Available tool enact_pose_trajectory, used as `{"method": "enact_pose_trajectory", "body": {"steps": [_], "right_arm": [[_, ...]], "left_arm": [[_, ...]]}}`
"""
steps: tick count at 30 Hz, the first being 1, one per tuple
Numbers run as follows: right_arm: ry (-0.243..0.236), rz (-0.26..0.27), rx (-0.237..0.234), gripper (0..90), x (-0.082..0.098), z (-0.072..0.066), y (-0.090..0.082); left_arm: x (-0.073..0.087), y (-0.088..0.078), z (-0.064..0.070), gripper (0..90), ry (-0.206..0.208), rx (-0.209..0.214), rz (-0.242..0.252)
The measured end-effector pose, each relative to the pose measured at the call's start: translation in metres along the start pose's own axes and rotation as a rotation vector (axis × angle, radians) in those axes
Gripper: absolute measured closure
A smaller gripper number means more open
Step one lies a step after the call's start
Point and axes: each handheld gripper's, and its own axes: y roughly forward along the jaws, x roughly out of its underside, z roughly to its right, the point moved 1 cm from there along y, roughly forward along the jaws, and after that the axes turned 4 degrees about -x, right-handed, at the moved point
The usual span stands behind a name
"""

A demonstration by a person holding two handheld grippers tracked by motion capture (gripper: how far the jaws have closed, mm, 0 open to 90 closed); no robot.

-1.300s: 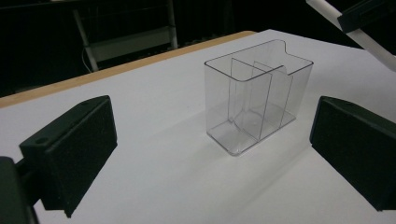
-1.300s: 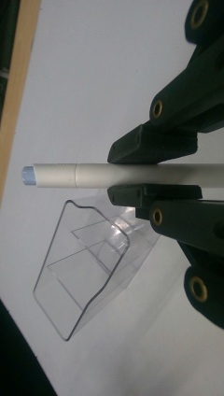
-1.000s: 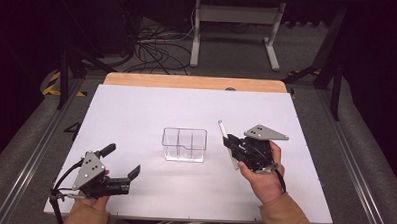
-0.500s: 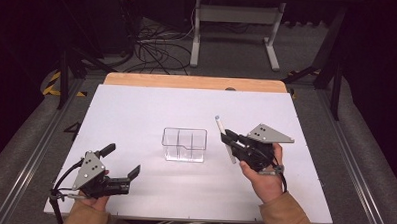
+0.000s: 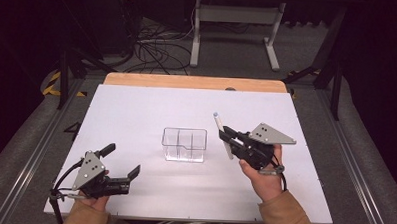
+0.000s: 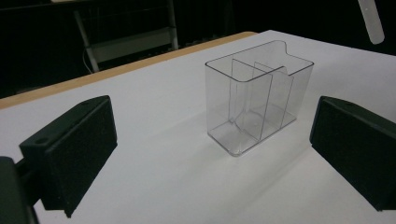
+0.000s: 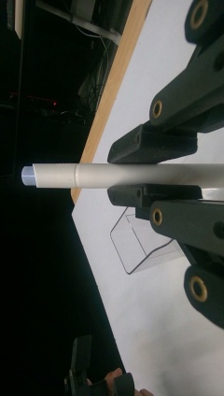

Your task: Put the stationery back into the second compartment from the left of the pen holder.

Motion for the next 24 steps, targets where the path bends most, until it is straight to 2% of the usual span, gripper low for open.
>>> {"method": "enact_pose_trajectory", "body": {"steps": [8,12,24], "right_arm": [[-0.027,0.021,-0.022,78.8,-0.004,-0.002,0.003],[-0.024,0.03,-0.04,78.8,-0.008,-0.005,0.007],[-0.054,0.022,-0.089,78.8,-0.024,-0.019,0.03]], "left_arm": [[0.0,0.0,0.0,1.5,-0.001,0.0,0.0],[0.0,0.0,0.0,1.5,0.001,0.0,0.0],[0.0,0.0,0.0,1.5,-0.003,0.002,0.0]]}}
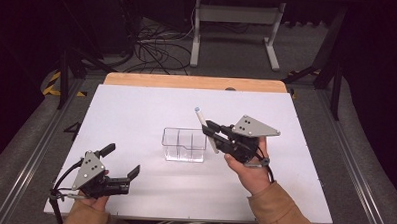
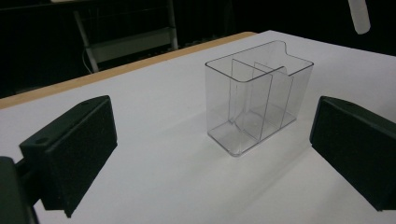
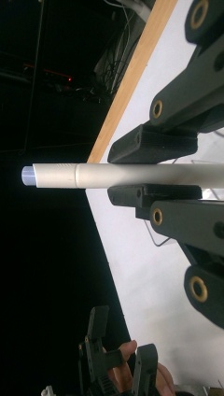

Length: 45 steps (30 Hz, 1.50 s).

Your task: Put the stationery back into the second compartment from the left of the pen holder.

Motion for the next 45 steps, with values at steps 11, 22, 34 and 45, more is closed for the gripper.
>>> {"method": "enact_pose_trajectory", "body": {"steps": [11,22,34,45], "right_arm": [[0.005,0.002,-0.05,78.7,-0.006,-0.005,0.027],[0.014,-0.002,-0.074,78.7,-0.003,-0.005,0.053],[0.018,0.0,-0.079,78.7,0.001,-0.005,0.076],[0.012,0.006,-0.085,78.7,0.004,-0.006,0.089]], "left_arm": [[0.0,0.0,-0.001,1.5,0.003,0.0,0.0],[0.0,0.0,-0.001,1.5,0.001,0.002,0.001],[0.0,0.0,-0.001,1.5,0.001,0.003,0.003],[0.0,0.0,-0.001,1.5,0.002,0.004,0.003]]}}
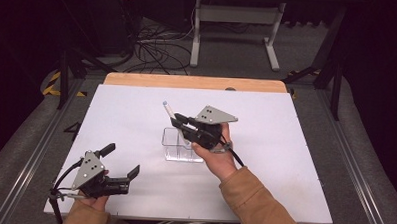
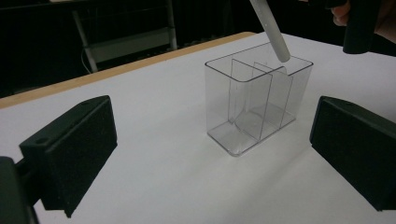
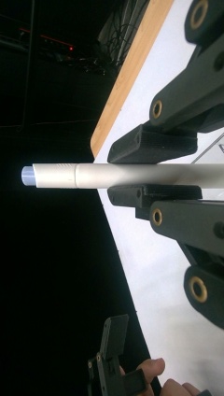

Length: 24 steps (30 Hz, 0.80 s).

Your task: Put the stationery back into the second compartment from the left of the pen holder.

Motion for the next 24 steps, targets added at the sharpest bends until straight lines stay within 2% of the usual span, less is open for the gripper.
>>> {"method": "enact_pose_trajectory", "body": {"steps": [13,24], "right_arm": [[0.004,-0.036,0.026,78.6,0.013,0.006,0.006],[0.022,-0.052,0.019,78.5,0.026,0.006,0.002]], "left_arm": [[0.0,0.0,0.0,1.5,-0.004,-0.001,0.001],[0.0,0.0,0.0,1.5,-0.002,-0.001,0.001]]}}
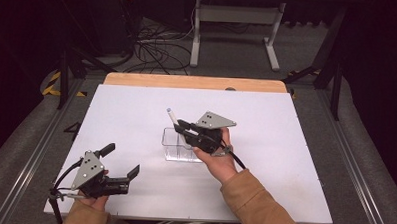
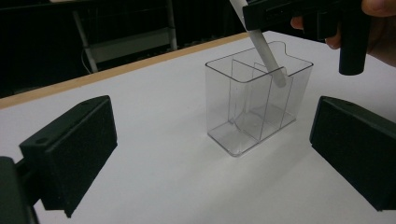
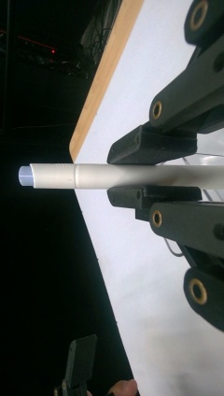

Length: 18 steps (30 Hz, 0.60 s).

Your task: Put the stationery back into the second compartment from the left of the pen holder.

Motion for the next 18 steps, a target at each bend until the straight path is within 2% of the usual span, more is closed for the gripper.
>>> {"method": "enact_pose_trajectory", "body": {"steps": [5,9,11,14,18], "right_arm": [[0.012,-0.039,0.009,75.9,0.008,0.0,-0.005],[0.02,-0.059,0.033,55.5,0.007,-0.001,-0.011],[0.009,-0.059,0.048,45.5,0.004,-0.001,-0.015],[-0.029,-0.071,0.063,29.7,0.0,-0.002,-0.021],[-0.084,-0.081,0.082,20.0,-0.009,-0.006,-0.03]], "left_arm": [[0.0,0.0,0.0,1.6,-0.001,0.0,0.0],[0.0,0.0,0.0,1.5,0.001,0.001,-0.002],[0.0,0.0,0.0,1.5,0.0,0.001,-0.002],[0.0,0.0,0.0,1.5,-0.002,-0.001,-0.001],[0.0,0.0,0.0,1.5,-0.003,-0.002,-0.001]]}}
